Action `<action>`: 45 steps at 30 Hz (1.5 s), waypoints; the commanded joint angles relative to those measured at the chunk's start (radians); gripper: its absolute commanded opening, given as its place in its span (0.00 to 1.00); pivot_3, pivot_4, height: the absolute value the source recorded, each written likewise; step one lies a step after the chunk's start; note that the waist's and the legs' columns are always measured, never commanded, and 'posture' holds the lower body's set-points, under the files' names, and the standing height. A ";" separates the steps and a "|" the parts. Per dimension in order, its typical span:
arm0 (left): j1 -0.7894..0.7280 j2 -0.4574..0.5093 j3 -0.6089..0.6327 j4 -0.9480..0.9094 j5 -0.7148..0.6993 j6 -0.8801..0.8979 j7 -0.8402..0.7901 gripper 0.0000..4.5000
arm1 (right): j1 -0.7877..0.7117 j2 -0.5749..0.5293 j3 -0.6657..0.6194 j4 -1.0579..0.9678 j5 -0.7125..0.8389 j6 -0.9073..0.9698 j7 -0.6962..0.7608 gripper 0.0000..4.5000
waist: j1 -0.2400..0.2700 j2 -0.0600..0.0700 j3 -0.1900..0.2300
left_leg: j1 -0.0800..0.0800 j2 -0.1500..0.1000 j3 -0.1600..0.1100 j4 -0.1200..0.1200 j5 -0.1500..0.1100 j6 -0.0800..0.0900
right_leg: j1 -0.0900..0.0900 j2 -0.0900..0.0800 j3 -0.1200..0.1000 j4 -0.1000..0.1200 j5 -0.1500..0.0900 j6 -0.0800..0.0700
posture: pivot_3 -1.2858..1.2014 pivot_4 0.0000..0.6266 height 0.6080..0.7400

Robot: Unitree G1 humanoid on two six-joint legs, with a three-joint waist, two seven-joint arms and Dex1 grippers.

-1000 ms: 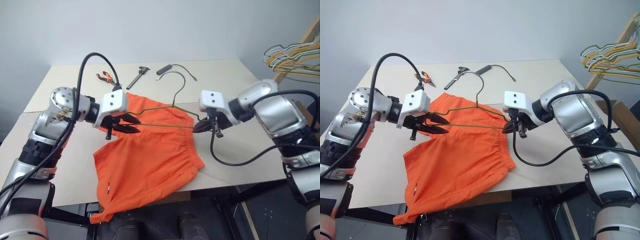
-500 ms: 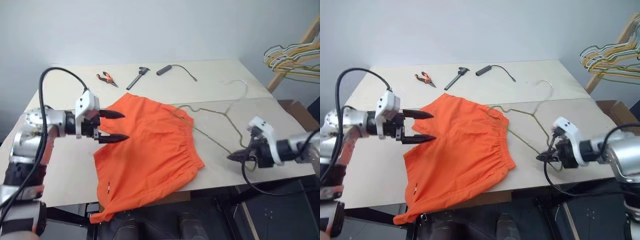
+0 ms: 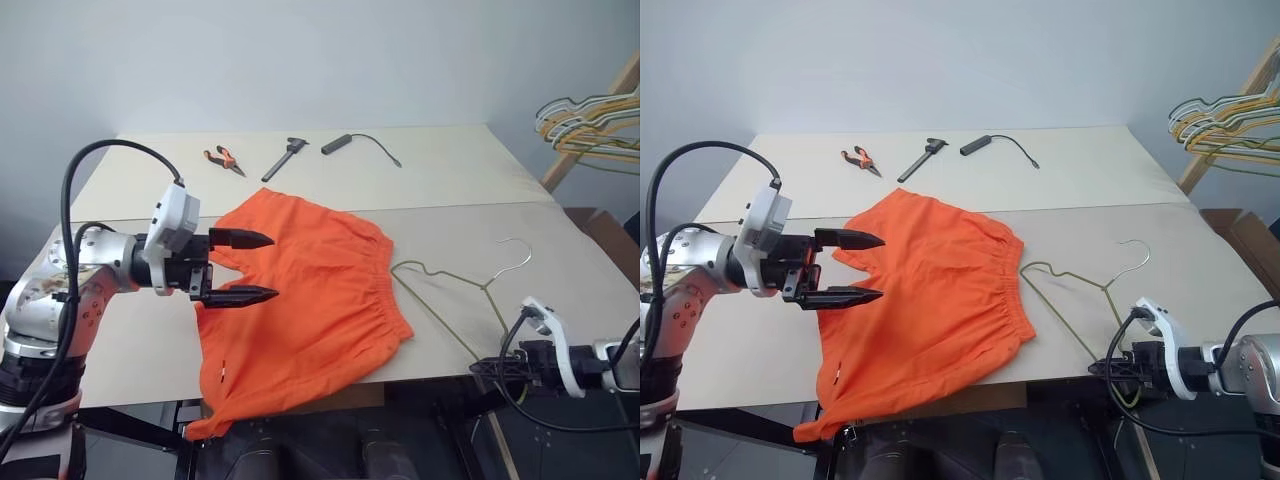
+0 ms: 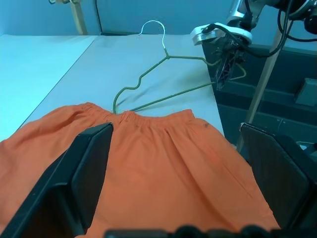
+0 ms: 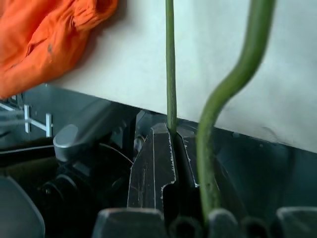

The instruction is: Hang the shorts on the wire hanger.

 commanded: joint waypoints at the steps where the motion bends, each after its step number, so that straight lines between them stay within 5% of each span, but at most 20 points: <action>1: 0.002 0.023 0.023 -0.027 -0.016 -0.007 0.004 0.99 | -0.002 -0.012 -0.062 -0.004 0.053 0.004 -0.005 0.00 | 0.002 0.000 0.000 | 0.001 0.000 0.000 -0.001 0.000 0.000 | 0.001 0.000 0.000 -0.001 0.000 0.000 | 0.49 0.17 1.00; 25: 0.018 0.040 0.022 -0.024 -0.009 -0.037 -0.007 0.99 | 0.009 -0.057 -0.040 0.046 0.177 -0.038 -0.062 0.00 | 0.015 -0.003 0.006 | 0.001 0.000 0.000 -0.003 0.000 0.000 | 0.001 0.000 0.000 -0.003 -0.001 -0.001 | 0.49 0.16 1.00; 45: 0.016 0.057 0.016 -0.006 0.001 -0.065 -0.012 0.99 | 0.063 -0.165 0.034 -0.010 0.277 -0.128 0.091 0.00 | 0.018 -0.003 0.008 | 0.000 0.000 0.000 -0.004 -0.001 0.000 | 0.001 0.000 -0.001 -0.004 -0.001 -0.001 | 0.50 0.16 1.00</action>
